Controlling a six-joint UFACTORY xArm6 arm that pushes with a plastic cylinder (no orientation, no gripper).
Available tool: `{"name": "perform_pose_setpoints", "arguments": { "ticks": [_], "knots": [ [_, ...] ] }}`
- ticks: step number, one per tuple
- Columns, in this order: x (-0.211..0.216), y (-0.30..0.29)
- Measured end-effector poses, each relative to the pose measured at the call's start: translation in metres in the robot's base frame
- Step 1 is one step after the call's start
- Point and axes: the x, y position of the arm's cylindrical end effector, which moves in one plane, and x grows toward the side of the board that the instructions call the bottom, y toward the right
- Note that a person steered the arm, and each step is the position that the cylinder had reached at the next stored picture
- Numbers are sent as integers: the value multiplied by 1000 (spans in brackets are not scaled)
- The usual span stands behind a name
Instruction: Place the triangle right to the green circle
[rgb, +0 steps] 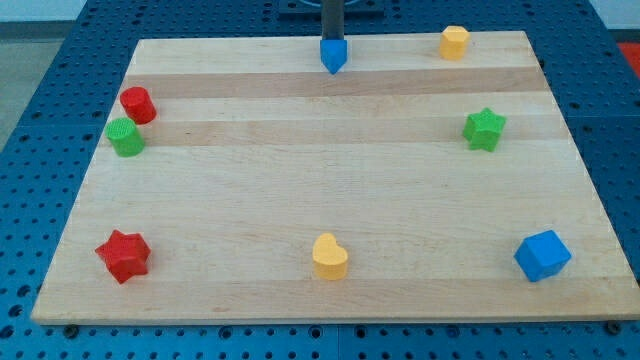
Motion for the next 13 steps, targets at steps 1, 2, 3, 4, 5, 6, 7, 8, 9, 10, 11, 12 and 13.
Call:
{"name": "perform_pose_setpoints", "arguments": {
  "ticks": [1, 2, 3, 4, 5, 6, 7, 8, 9, 10, 11, 12, 13],
  "knots": [
    [23, 0],
    [42, 6],
    [54, 15],
    [68, 15],
    [92, 20],
    [114, 41],
    [121, 58],
    [121, 54],
    [121, 14],
    [124, -41],
    [137, -79],
    [151, -90],
    [165, -49]
  ]
}}
